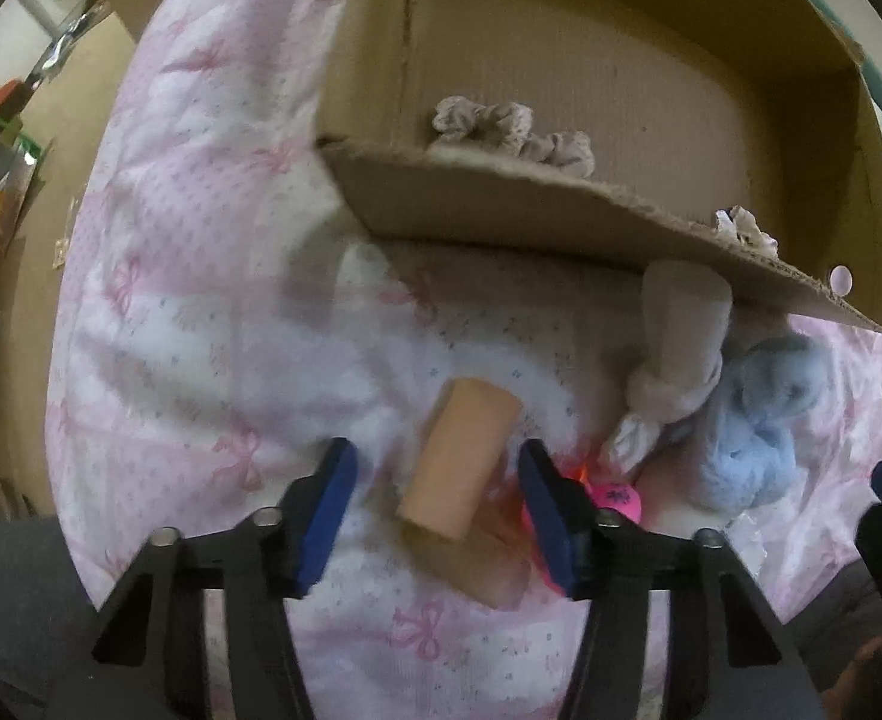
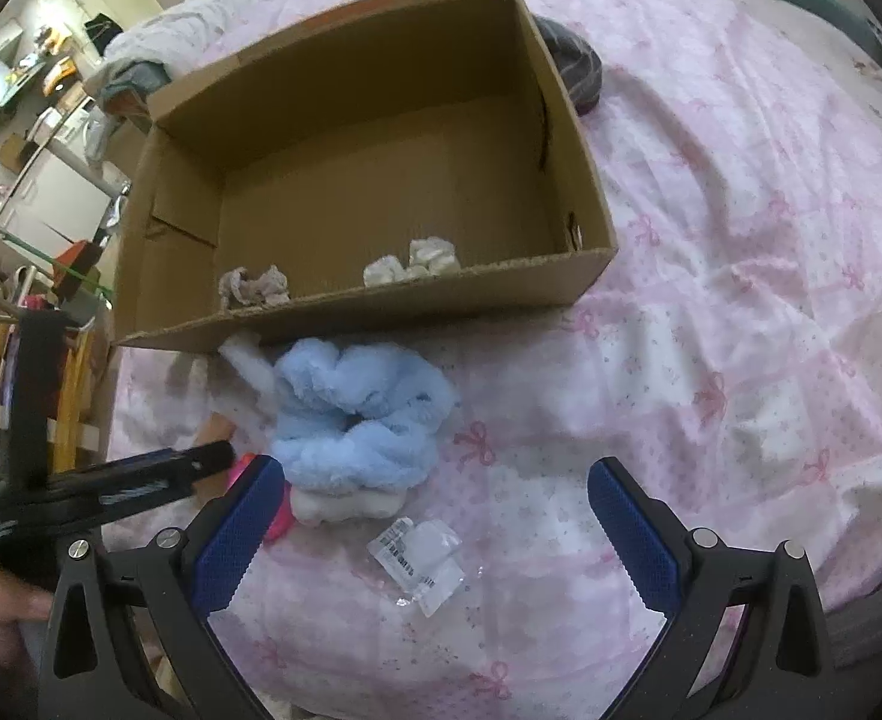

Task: Organize soft objects
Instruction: 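Withdraw both tools from the box and move the left gripper to the tan foam cylinder, then grasp the tan foam cylinder with the left gripper while the right gripper grasps the plastic packet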

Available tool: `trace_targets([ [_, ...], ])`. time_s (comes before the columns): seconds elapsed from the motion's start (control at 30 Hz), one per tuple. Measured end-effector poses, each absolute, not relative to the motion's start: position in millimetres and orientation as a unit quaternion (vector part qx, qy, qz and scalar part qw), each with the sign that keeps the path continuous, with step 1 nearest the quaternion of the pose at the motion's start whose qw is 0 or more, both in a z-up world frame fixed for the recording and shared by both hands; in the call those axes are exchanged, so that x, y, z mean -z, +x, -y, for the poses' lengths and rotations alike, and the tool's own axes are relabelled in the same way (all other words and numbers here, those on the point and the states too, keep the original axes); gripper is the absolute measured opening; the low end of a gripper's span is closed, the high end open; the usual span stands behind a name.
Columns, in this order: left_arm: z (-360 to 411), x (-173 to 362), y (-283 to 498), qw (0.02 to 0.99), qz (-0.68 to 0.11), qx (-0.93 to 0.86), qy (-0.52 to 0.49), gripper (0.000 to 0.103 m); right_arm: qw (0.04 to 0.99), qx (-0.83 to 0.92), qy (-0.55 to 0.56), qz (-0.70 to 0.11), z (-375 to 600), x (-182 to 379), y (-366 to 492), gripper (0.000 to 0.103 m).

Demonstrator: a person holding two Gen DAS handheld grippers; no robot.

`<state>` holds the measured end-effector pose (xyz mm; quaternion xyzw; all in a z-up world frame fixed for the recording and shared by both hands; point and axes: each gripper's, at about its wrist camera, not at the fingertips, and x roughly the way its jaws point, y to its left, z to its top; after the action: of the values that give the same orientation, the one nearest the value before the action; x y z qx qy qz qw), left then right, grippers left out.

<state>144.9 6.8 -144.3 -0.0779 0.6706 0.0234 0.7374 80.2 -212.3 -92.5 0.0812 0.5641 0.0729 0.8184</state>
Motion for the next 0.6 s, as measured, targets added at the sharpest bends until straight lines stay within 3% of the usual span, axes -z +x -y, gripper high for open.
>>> trace_targets([
  [0.07,-5.9,143.5,147.0,0.741,-0.667,-0.020,-0.073,0.021,0.825,-0.079,0.080,-0.553,213.1,87.5,76.2,0.103],
  [0.17,-8.9,137.4,146.9,0.749,-0.656,-0.013,-0.089,0.008,0.831,-0.085,0.092,-0.542,217.9,81.7,73.4,0.103],
  [0.33,-17.9,111.4,144.4,0.770,-0.630,-0.003,-0.101,0.007,0.818,-0.102,0.126,-0.552,223.2,88.9,75.9,0.103],
  [0.47,-32.5,84.3,124.3,0.790,-0.599,-0.015,-0.127,0.007,0.803,-0.102,0.114,-0.577,221.4,100.6,75.1,0.092],
  [0.6,-31.5,73.0,109.4,0.796,-0.593,-0.016,-0.119,0.007,0.773,-0.101,0.070,-0.622,205.8,125.6,73.1,0.091],
])
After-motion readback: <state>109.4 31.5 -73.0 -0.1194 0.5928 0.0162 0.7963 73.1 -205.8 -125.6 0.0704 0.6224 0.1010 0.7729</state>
